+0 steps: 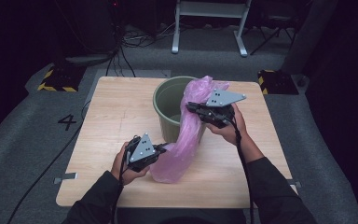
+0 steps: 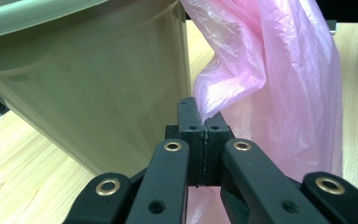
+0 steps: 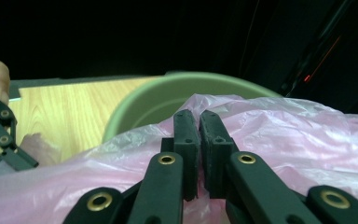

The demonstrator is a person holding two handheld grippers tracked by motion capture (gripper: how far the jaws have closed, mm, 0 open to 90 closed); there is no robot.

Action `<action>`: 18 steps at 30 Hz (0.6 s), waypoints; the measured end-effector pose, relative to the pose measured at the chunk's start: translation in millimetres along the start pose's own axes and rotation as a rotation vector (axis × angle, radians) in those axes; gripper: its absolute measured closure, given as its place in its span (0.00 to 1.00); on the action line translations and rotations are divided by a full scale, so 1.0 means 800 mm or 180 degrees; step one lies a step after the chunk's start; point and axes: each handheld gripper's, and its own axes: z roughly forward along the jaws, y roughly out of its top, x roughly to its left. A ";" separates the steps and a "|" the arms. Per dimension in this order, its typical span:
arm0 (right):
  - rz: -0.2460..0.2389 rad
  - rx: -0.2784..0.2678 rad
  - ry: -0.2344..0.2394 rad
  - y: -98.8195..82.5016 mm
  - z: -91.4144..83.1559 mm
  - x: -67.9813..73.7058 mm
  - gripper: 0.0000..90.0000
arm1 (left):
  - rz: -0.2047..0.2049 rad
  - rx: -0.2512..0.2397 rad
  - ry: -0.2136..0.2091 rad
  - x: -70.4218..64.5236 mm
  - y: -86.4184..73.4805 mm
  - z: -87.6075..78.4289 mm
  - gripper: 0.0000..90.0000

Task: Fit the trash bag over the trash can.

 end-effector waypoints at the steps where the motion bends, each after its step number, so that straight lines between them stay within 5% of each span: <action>1: 0.0000 0.0000 0.0000 0.000 0.000 0.000 0.96 | 0.0007 0.0004 0.0031 0.001 0.000 0.001 0.99; 7: 0.0230 0.0324 0.0125 -0.002 0.015 -0.019 0.91 | -0.0069 -0.0008 0.0135 0.017 0.000 0.011 1.00; 12: 0.0159 0.0517 -0.0057 0.000 0.020 -0.016 0.57 | -0.0093 0.0026 0.0183 0.025 -0.005 0.011 1.00; 14: 0.0240 0.0471 -0.0109 0.000 0.014 -0.019 0.45 | -0.0098 0.0038 0.0217 0.028 -0.007 0.006 1.00; 18: 0.0357 0.0374 -0.0102 0.000 0.006 -0.027 0.41 | -0.0150 0.0003 0.0280 0.035 -0.011 -0.004 1.00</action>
